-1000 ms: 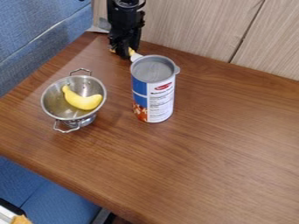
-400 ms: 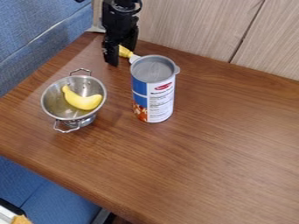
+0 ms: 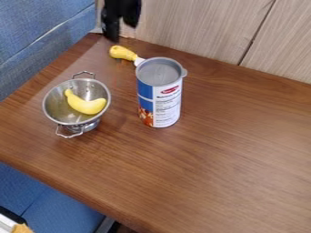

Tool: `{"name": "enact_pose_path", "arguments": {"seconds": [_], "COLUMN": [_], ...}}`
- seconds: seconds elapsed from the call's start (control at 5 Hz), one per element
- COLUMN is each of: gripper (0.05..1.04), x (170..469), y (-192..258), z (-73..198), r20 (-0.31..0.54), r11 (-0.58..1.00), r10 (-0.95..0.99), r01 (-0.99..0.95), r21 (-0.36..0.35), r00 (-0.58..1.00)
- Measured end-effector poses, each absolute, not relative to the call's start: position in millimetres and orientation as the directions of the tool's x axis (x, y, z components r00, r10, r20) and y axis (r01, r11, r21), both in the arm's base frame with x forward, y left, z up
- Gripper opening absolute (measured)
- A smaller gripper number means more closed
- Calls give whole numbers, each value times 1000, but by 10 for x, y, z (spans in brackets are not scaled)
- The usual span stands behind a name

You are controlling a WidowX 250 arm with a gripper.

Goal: Put the yellow knife in the back

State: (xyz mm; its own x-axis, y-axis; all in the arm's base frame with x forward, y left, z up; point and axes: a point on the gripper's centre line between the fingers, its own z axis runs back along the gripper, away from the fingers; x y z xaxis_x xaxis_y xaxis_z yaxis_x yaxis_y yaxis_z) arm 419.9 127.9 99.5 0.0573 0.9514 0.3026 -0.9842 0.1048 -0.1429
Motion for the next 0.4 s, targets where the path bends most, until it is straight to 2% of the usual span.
{"name": "enact_pose_path", "arguments": {"seconds": [0.2,0.4], "gripper": [1000,1001], "x": [4090,4091], "y": [1271,1267], "z": [1152,1166], "r20": [316,318], "r11": [105,107], "r10": [948,947], "r01": [-979,-979], "r21": [-173,-175], "r00": [46,47]}}
